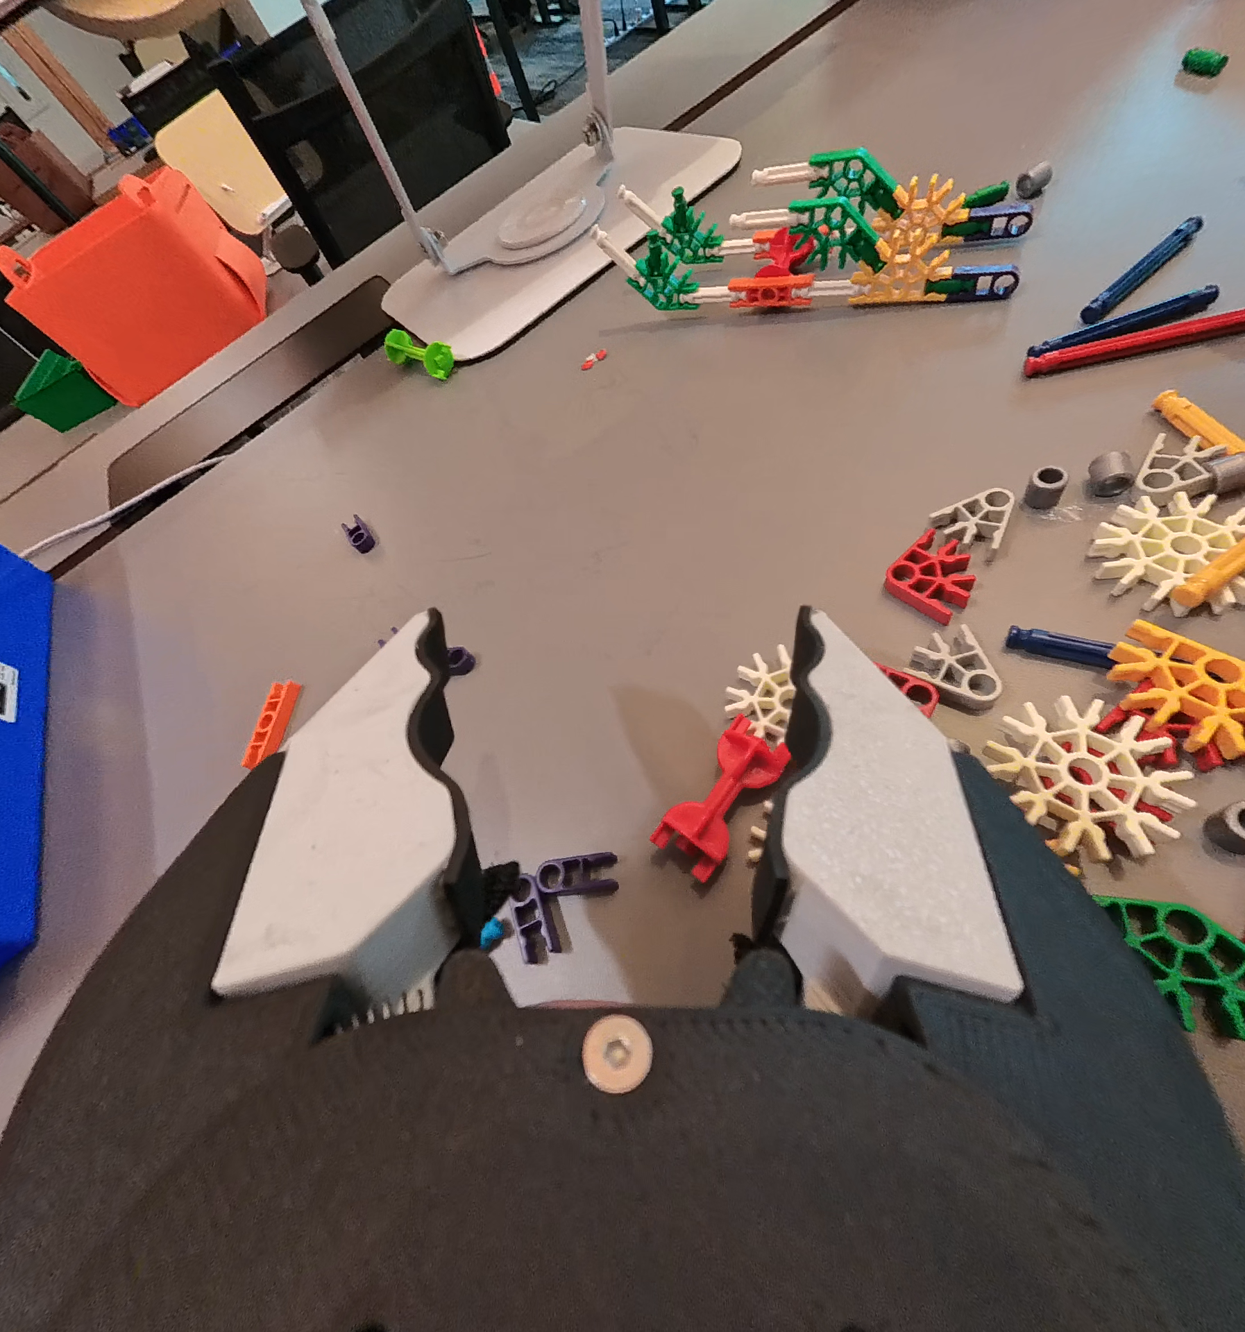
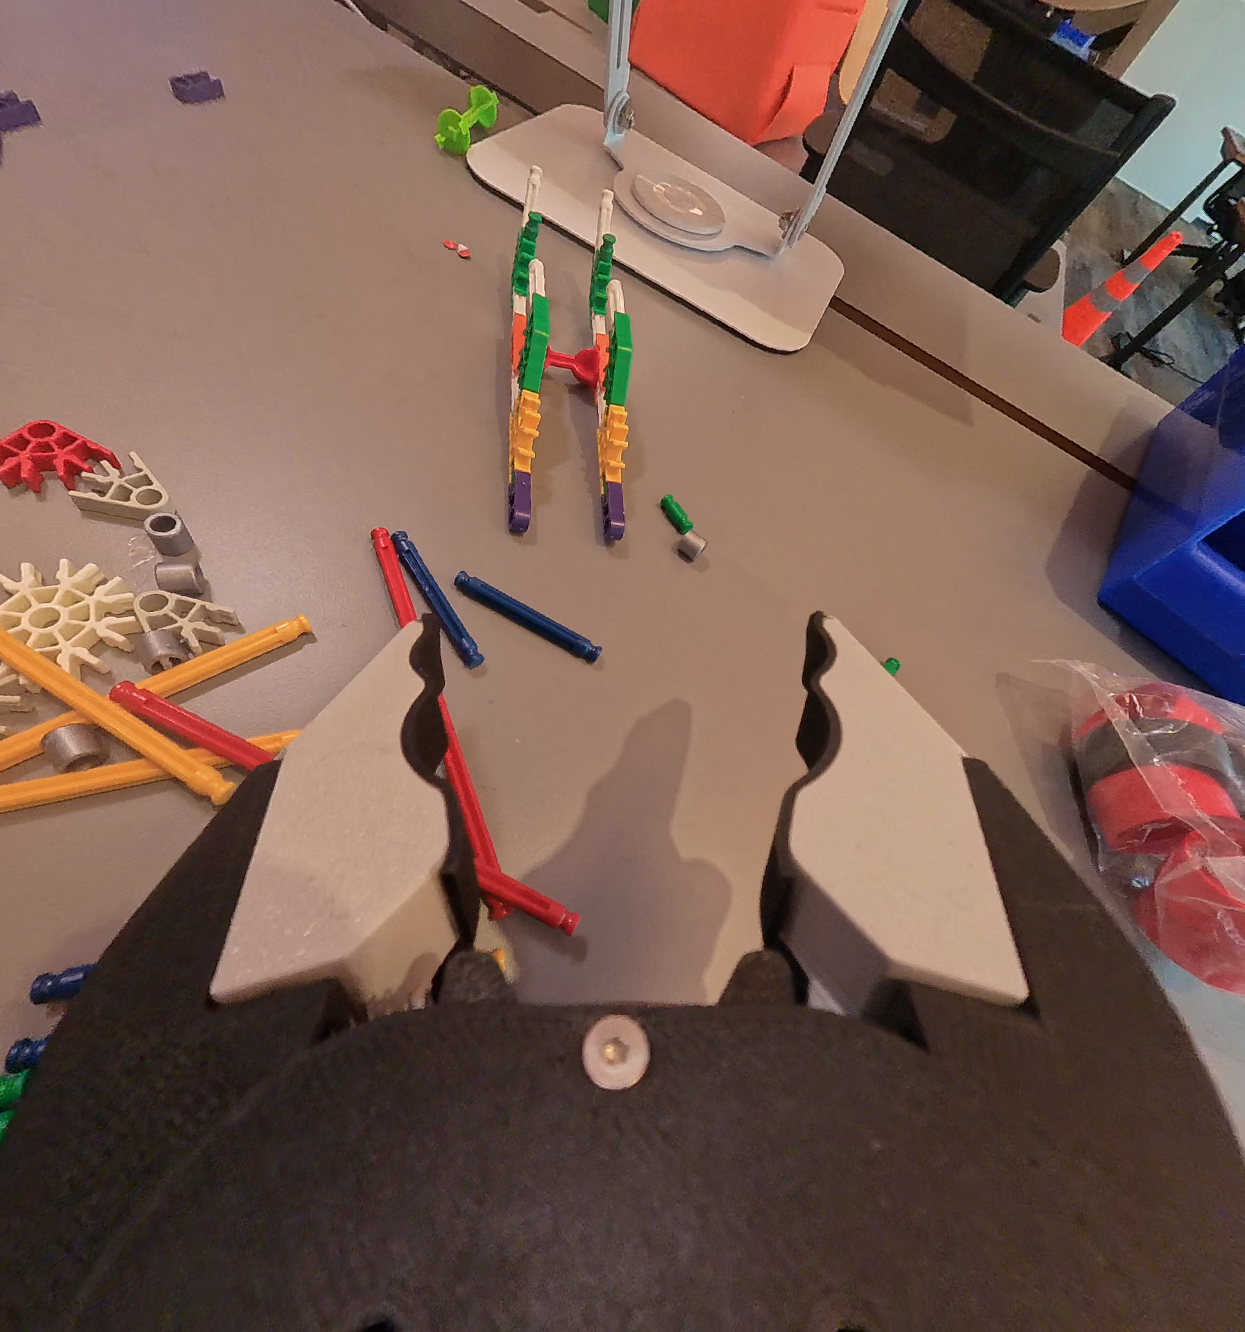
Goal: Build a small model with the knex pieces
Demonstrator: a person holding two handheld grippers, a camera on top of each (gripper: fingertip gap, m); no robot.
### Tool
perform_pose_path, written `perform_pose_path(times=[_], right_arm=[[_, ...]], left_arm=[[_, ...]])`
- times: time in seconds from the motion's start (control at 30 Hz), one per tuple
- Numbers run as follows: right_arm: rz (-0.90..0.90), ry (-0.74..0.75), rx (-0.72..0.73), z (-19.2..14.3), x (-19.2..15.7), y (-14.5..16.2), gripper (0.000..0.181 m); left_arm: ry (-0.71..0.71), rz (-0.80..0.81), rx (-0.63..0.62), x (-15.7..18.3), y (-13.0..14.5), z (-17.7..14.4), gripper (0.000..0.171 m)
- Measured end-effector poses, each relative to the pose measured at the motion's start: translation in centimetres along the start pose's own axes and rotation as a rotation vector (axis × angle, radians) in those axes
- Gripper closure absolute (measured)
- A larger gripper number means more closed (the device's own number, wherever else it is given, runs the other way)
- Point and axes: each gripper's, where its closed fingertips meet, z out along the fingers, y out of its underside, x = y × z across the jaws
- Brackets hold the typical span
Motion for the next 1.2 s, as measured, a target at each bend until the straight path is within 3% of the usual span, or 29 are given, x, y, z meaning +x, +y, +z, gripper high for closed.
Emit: perform_pose_path(times=[0.17, 0.3, 0.47, 0.67, 0.73, 0.93, 1.07, 1.2], right_arm=[[0.064, -0.059, 0.011, -0.2, -0.3, -0.5, 0.095], [0.109, -0.192, -0.067, 1.3, -2.3, -0.9, 0.108], [0.123, -0.228, -0.126, 4.7, -1.7, -3.7, 0.102], [0.163, -0.338, -0.318, 9.9, -2.0, -2.3, 0.1], [0.155, -0.362, -0.392, 10.7, -2.5, -1.5, 0.109], [0.161, -0.36, -0.428, 11.2, -3.2, -1.9, 0.136], [0.191, -0.35, -0.453, 11.0, -4.3, -2.2, 0.136], [0.227, -0.399, -0.455, 10.4, -6.8, -2.9, 0.117]], left_arm=[[-0.032, 0.004, 0.001, -0.5, 0.0, 0.0, 0.08], [-0.043, -0.005, -0.007, -0.9, 0.1, 0.1, 0.081], [-0.044, 0.003, -0.014, -0.8, 0.3, 0.2, 0.081], [-0.043, 0.002, -0.013, -0.8, 0.3, 0.3, 0.082], [-0.041, -0.003, -0.013, -0.8, 0.3, 0.3, 0.082], [-0.035, -0.008, -0.005, -0.8, 0.2, 0.2, 0.083], [-0.025, -0.009, -0.003, -0.7, 0.1, 0.3, 0.083], [-0.012, -0.009, 0.0, -0.5, 0.1, 0.3, 0.083]])
